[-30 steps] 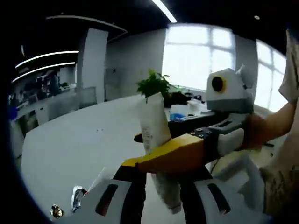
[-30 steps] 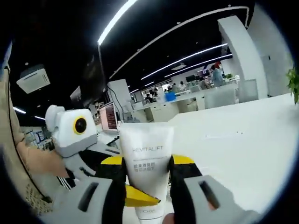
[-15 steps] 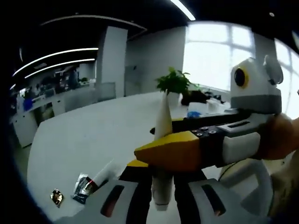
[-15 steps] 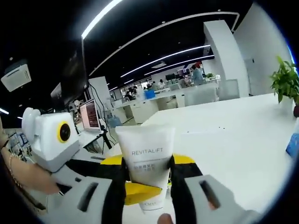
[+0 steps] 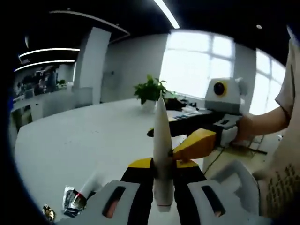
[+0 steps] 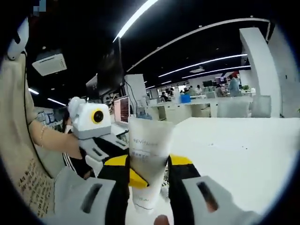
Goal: Arrange the skincare products in the storage area until every visible bottle or jar stands upright without overlapping.
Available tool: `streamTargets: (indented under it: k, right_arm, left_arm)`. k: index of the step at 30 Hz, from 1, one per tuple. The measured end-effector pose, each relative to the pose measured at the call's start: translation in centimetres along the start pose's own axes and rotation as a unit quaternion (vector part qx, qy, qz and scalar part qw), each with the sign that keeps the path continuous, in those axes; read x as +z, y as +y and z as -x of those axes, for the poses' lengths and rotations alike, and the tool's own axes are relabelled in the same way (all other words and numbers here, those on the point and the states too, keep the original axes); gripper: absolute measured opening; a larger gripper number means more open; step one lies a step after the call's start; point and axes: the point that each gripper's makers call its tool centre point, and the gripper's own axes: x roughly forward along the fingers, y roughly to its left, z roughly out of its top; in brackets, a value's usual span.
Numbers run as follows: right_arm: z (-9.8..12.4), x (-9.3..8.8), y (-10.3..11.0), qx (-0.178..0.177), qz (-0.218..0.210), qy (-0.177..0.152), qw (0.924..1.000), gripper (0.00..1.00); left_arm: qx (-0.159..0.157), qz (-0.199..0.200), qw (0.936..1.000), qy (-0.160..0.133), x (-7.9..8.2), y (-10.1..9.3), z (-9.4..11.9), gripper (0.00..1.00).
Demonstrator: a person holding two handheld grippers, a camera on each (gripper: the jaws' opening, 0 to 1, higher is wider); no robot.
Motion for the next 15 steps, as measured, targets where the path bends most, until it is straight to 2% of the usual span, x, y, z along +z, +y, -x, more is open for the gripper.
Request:
streamTargets:
  k: [2, 5, 9, 11, 15]
  right_arm:
    - [0.6, 0.1, 0.3, 0.035, 0.009, 0.003, 0.9993, 0.25]
    - [1.2, -0.2, 0.6, 0.074, -0.003, 0.009, 0.9972, 0.21]
    - [1.2, -1.0, 0.2, 0.073, 0.004, 0.026, 0.997, 0.29]
    - [1.2, -1.1, 1.0, 0.094, 0.001, 0.028, 0.9952, 0.22]
    - [1.3, -1.8, 0.5, 0.081, 0.011, 0.041, 0.9958, 0.2]
  left_arm:
    - [-0.019, -0.002, 0.9998, -0.004, 0.1, -0.5, 0.0, 0.11]
    - [-0.048, -0.008, 0.9988, -0.002, 0.0, -1.4, 0.0, 0.11]
    - [-0.068, -0.019, 0.9975, 0.007, -0.6, -2.1, -0.7, 0.11]
    - [-0.068, -0.014, 0.9975, 0.01, -1.1, -2.0, -1.1, 0.11]
    - [-0.073, -0.012, 0.9972, 0.014, -2.1, -1.9, -1.7, 0.11]
